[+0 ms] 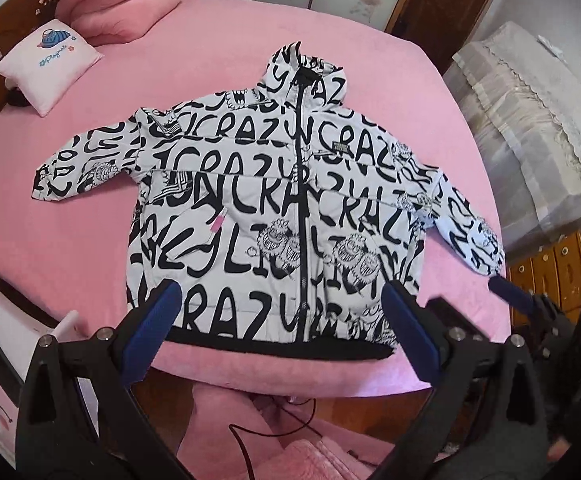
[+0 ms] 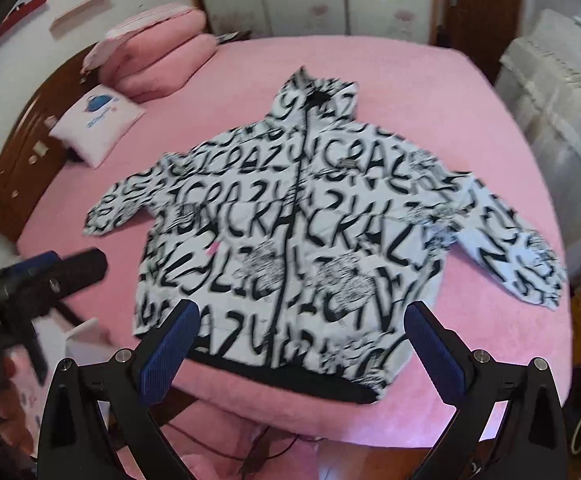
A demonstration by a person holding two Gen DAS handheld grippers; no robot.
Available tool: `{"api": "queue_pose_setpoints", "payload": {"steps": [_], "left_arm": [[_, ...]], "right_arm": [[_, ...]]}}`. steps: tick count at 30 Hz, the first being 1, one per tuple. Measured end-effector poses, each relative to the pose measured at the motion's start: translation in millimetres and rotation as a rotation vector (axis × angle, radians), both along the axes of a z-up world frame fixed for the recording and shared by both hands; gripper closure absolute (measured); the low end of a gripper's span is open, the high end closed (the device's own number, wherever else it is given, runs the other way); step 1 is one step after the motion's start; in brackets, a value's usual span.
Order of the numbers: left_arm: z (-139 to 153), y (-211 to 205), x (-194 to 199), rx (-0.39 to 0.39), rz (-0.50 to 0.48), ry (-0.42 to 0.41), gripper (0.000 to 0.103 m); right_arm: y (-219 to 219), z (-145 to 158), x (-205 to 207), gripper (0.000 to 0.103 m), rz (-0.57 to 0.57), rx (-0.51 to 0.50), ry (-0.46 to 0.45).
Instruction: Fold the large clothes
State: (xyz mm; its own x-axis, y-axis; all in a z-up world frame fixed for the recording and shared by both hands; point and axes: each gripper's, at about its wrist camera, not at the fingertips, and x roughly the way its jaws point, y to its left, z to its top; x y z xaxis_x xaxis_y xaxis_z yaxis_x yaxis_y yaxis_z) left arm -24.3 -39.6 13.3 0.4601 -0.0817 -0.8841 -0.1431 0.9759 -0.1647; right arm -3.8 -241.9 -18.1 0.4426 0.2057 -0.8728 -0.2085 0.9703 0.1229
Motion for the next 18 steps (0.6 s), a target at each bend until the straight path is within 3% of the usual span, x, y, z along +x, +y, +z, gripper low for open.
{"api": "queue_pose_setpoints", "payload": {"steps": [8, 12, 15, 18], "left_arm": [[-29, 69, -3, -0.079, 0.135, 0.071, 0.004], [-46, 135, 8, -0.124, 0.224, 0.093, 0.004], [-62, 194, 23, -0.171, 0.287, 0.124, 0.004], [-79, 253, 36, -0.205, 0.362, 0.129, 0.004]], "right_arm": [[53, -1, 9, 0.0, 0.077, -0.016, -0.1], [83, -5, 27, 0.0, 0.087, 0.032, -0.098], [114, -14, 47, 0.0, 0.116, 0.078, -0.042], [152, -25, 64, 0.0, 0.131, 0.049, -0.025]]}}
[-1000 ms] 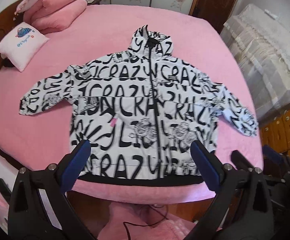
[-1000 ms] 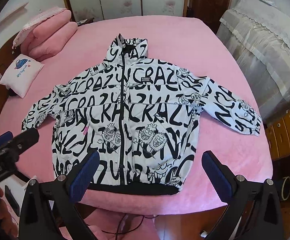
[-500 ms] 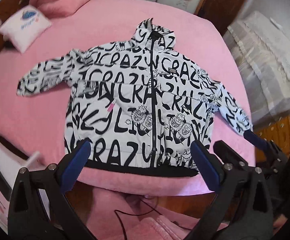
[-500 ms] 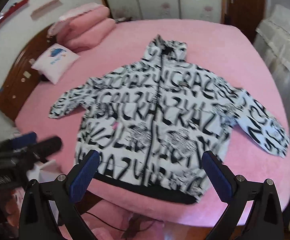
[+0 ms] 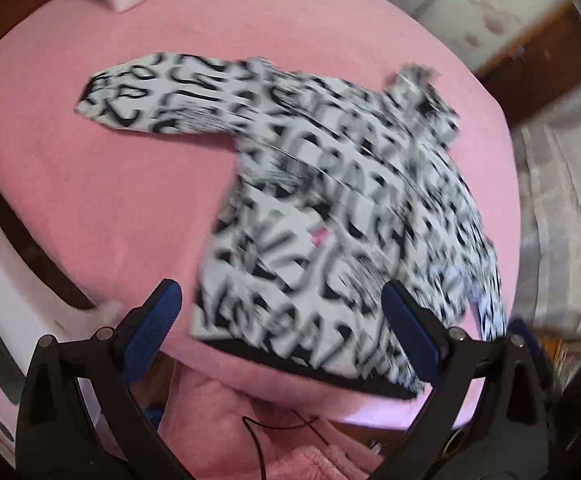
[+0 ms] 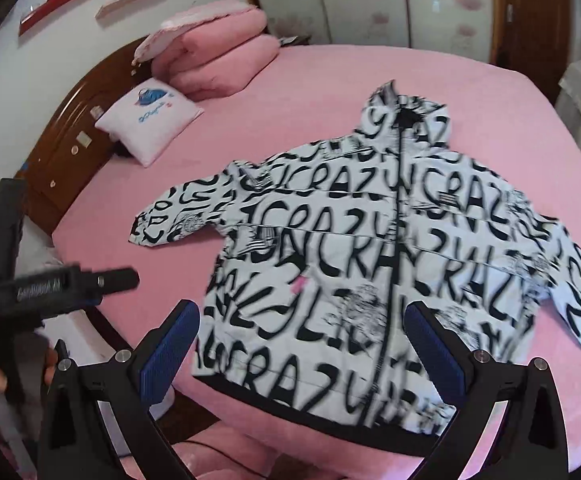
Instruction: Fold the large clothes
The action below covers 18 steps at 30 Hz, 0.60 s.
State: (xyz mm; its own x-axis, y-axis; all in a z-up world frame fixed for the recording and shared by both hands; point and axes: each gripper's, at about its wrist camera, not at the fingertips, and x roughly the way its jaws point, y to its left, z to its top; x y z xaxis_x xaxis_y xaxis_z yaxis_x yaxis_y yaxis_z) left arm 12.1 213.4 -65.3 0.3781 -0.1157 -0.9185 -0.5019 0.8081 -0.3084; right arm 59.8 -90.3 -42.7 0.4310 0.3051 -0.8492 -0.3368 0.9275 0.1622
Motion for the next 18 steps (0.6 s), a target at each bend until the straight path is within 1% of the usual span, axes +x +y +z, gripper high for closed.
{"api": "queue_pose_setpoints", "payload": {"steps": [2, 4, 5, 8, 9, 11, 12, 14, 16, 18], "left_arm": [[-14, 47, 10, 0.011, 0.055, 0.015, 0.004], [-27, 80, 19, 0.021, 0.071, 0.034, 0.004], [-37, 104, 26, 0.029, 0.083, 0.052, 0.004], [-66, 156, 42, 0.065, 0.126, 0.113, 0.004], [-78, 176, 46, 0.061, 0.152, 0.127, 0.004], [-102, 206, 50, 0.025, 0.197, 0.147, 0.004], [-119, 227, 54, -0.007, 0.231, 0.159, 0.004], [-145, 254, 55, -0.049, 0.3, 0.169, 0.004], [-173, 283, 51, -0.109, 0.407, 0.188, 0.004], [-203, 312, 45, -0.193, 0.534, 0.188, 0.004]], "right_arm": [[28, -10, 13, 0.0, 0.013, -0.043, 0.027], [56, -22, 28, 0.0, 0.03, -0.078, 0.078], [74, -29, 36, 0.0, 0.028, -0.103, 0.104], [114, -52, 54, 0.0, 0.023, -0.146, 0.162], [125, -61, 58, 0.0, 0.026, -0.151, 0.176], [151, -78, 68, 0.0, 0.03, -0.162, 0.203], [160, -83, 70, 0.0, 0.037, -0.163, 0.213], [183, -97, 76, 0.0, 0.054, -0.171, 0.23], [206, -111, 80, 0.0, 0.075, -0.172, 0.245], [219, -123, 80, 0.0, 0.093, -0.171, 0.26]]}}
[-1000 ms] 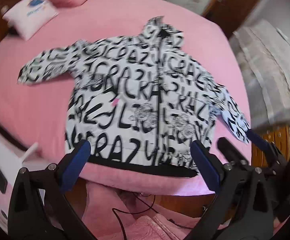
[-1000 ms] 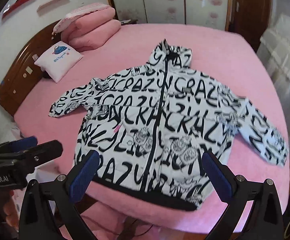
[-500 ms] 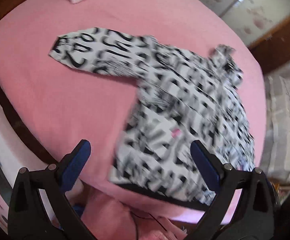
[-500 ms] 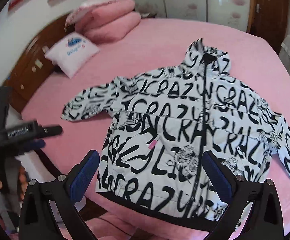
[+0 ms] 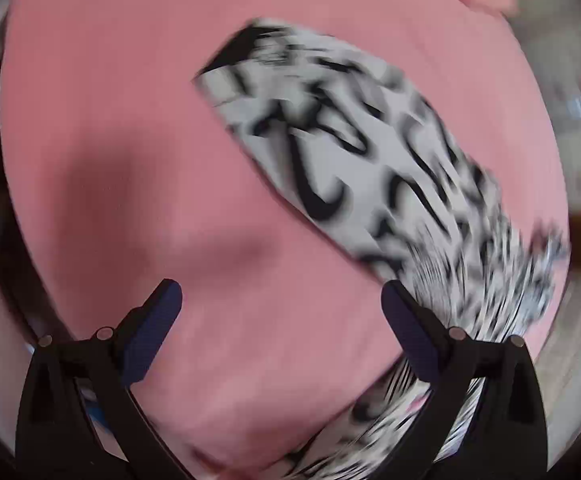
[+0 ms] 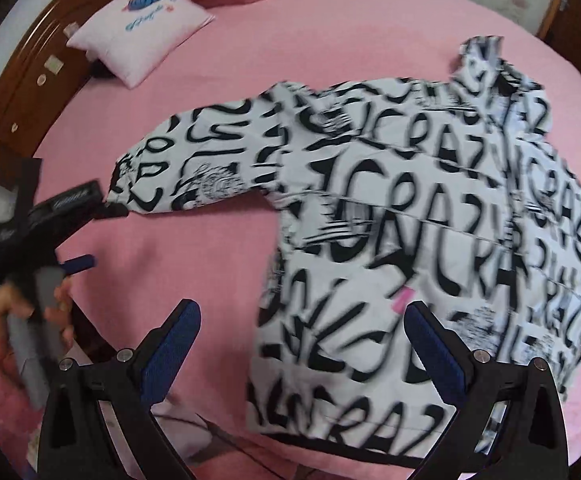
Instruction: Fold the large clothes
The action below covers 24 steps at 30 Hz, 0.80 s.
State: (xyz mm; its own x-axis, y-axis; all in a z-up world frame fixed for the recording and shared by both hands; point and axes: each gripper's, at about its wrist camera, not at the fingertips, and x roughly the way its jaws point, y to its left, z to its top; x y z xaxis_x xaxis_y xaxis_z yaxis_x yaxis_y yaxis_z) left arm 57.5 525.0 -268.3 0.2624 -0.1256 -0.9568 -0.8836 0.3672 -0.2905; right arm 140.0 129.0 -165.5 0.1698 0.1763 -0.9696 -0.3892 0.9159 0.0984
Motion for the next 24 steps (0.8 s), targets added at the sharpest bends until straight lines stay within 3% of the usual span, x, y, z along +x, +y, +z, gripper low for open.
{"api": "queue_pose_setpoints", "payload": {"steps": [3, 6, 13, 18, 21, 22, 23, 24], "left_arm": [[-32, 23, -7, -0.056, 0.121, -0.02, 0.004], [-60, 46, -10, -0.065, 0.204, -0.034, 0.008], [-86, 73, -18, -0.061, 0.35, -0.127, 0.01], [-95, 79, -17, 0.002, 0.406, -0.194, 0.014], [-96, 72, -15, 0.07, 0.417, -0.19, 0.041], [-95, 74, -8, 0.092, 0.415, -0.195, 0.065], [-94, 72, -8, 0.112, 0.411, -0.213, 0.078], [-92, 71, -8, 0.117, 0.41, -0.227, 0.078]], "right_arm": [[17, -20, -5, 0.0, 0.036, -0.007, 0.054], [24, -40, -13, 0.0, 0.062, -0.033, 0.116], [22, -64, -13, 0.001, 0.074, -0.079, 0.16], [21, -68, -1, 0.002, 0.062, -0.09, 0.155], [20, -70, 8, 0.002, 0.05, -0.083, 0.151], [19, -71, 10, 0.002, 0.047, -0.088, 0.146], [19, -71, 12, 0.002, 0.043, -0.092, 0.141], [18, -70, 14, 0.002, 0.038, -0.093, 0.133]]}}
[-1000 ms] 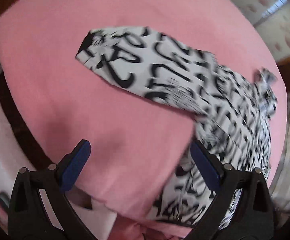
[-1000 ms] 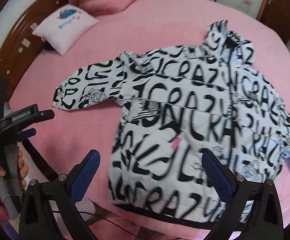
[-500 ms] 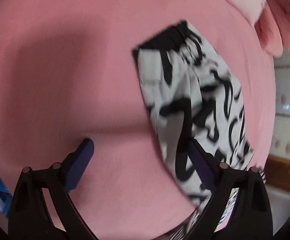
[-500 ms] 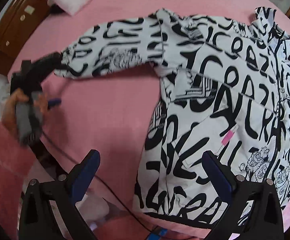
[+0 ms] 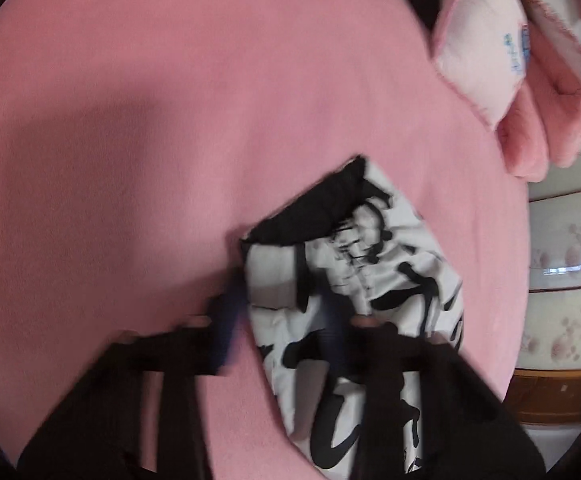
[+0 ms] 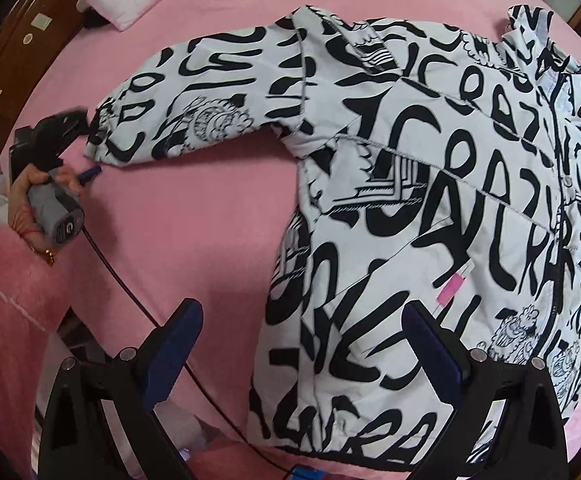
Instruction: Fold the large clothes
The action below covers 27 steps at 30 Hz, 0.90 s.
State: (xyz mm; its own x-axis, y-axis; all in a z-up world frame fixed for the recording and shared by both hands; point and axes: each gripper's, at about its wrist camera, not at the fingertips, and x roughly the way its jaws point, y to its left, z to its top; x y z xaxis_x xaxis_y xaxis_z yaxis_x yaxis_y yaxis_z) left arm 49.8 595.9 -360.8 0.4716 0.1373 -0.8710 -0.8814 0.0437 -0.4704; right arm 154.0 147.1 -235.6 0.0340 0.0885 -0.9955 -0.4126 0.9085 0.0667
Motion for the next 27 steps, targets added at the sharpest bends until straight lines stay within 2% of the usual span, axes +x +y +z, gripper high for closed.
{"api": "queue_pose_setpoints", "payload": {"steps": [2, 5, 10, 14, 18, 23, 27], "left_arm": [[3, -6, -2, 0.019, -0.002, -0.041, 0.088], [19, -17, -5, 0.089, -0.036, -0.131, 0.09], [72, -41, 1, 0.246, -0.16, -0.234, 0.092], [126, -83, 12, 0.35, -0.281, -0.341, 0.092], [180, -124, 37, 0.379, -0.391, -0.401, 0.092], [234, -200, 64, 0.403, -0.509, -0.477, 0.092], [266, -272, 94, 0.425, -0.611, -0.512, 0.092]], "right_arm": [[-3, 2, 2, 0.002, -0.01, 0.008, -0.015], [-12, 2, 3, 0.002, -0.025, 0.015, -0.034], [-35, 3, 3, 0.004, -0.095, 0.029, -0.038], [-59, 10, 5, 0.004, -0.15, 0.051, -0.059], [-91, 24, 11, 0.011, -0.201, 0.076, -0.117], [-140, 41, 25, 0.011, -0.277, 0.108, -0.16], [-181, 49, 35, 0.011, -0.317, 0.166, -0.131]]}}
